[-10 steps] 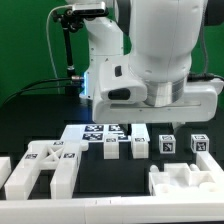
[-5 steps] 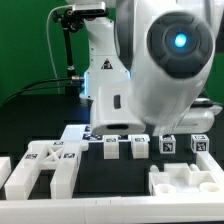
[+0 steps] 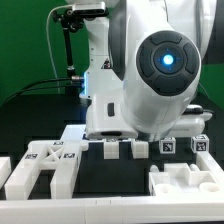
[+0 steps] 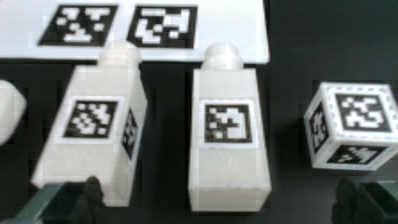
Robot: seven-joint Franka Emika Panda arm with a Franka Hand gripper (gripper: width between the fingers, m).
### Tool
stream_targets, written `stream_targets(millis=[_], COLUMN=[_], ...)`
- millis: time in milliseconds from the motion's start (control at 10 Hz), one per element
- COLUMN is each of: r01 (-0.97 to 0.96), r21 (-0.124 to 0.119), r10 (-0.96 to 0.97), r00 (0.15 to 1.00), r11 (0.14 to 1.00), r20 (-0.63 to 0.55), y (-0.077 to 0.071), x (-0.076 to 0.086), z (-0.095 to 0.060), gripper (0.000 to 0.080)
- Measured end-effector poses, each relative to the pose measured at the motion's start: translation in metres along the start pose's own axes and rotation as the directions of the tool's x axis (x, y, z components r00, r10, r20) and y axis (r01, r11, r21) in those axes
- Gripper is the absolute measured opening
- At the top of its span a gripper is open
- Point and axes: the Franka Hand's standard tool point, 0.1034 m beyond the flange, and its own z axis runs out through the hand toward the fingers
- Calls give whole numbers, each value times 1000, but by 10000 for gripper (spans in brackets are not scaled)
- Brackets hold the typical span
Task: Assemble chair
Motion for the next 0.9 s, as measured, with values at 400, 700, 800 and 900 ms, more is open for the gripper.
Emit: stream_targets(millis=[400,700,800,900], r01=[-17,-33,-32,-31], r21=[-9,-15,-17,-18], r10=[17,33,32,32], r00=[1000,999,999,999], r11=[1000,999,999,999], r20=[24,28,31,32], y=[-6,-9,-10,-11], x=[-3,-3,-2,-1], z=[21,25,27,28], gripper=[649,649,649,649])
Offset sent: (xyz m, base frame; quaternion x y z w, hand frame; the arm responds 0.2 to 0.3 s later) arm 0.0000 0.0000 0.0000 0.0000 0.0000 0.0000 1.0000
